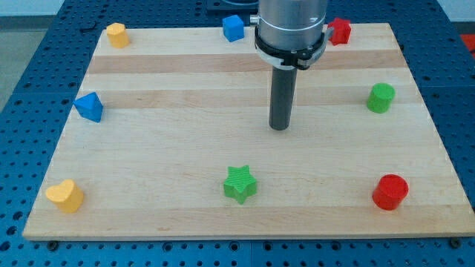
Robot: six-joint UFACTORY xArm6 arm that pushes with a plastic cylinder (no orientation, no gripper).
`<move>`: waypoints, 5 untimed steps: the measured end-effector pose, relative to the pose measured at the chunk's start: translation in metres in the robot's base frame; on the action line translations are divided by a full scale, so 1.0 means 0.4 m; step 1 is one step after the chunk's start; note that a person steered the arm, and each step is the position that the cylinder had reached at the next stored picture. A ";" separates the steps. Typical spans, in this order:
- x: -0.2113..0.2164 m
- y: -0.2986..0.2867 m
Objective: Move your arm towards the top right
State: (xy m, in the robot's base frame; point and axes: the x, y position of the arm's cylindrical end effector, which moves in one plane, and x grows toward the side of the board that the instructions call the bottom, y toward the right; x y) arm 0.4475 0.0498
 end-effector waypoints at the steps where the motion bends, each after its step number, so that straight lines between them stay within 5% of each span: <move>1: 0.000 -0.009; 3: -0.065 -0.006; 5: -0.208 0.175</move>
